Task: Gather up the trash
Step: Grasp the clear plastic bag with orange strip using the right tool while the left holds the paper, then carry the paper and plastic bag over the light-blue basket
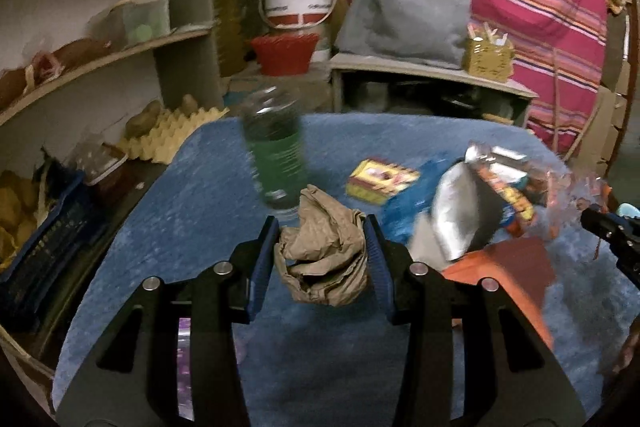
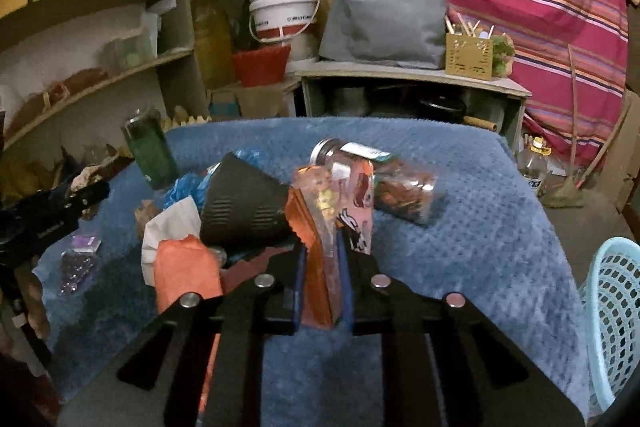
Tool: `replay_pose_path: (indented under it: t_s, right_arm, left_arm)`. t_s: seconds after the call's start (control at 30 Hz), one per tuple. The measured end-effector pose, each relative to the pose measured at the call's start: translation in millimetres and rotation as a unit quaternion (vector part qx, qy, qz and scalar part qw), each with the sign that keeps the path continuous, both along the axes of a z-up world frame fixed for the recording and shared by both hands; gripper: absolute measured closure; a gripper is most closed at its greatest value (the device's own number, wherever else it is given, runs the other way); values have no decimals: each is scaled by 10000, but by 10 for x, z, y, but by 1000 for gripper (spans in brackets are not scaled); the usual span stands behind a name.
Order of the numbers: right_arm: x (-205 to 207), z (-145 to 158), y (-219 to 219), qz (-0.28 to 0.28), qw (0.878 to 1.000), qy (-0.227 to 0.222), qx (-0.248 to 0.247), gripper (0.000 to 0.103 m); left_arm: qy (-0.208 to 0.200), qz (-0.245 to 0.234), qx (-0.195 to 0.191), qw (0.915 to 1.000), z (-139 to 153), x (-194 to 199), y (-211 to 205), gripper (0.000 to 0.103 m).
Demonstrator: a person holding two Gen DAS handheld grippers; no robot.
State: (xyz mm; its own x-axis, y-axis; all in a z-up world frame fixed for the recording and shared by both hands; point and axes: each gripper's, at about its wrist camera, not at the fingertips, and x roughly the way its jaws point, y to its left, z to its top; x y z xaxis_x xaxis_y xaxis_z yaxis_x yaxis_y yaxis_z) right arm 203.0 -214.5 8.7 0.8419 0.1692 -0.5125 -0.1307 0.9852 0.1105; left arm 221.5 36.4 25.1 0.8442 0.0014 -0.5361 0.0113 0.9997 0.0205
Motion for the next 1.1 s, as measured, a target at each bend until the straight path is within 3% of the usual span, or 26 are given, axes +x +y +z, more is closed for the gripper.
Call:
replay_pose_path:
  t_s: [0.37, 0.67, 1.1]
  right_arm:
    - [-302, 153, -668, -333, 9992, -222, 86, 88]
    - [-631, 305, -1445, -859, 9954, -390, 143, 88]
    - [-1059, 91, -2855, -1721, 9848, 62, 210, 88]
  left_arm:
    - [-169, -696, 16, 9974, 115, -108, -953, 61]
    - [-377, -1386, 228, 9894, 276, -225, -1906, 61]
    - [-267, -2343, 100, 9717, 176, -508, -3378, 61]
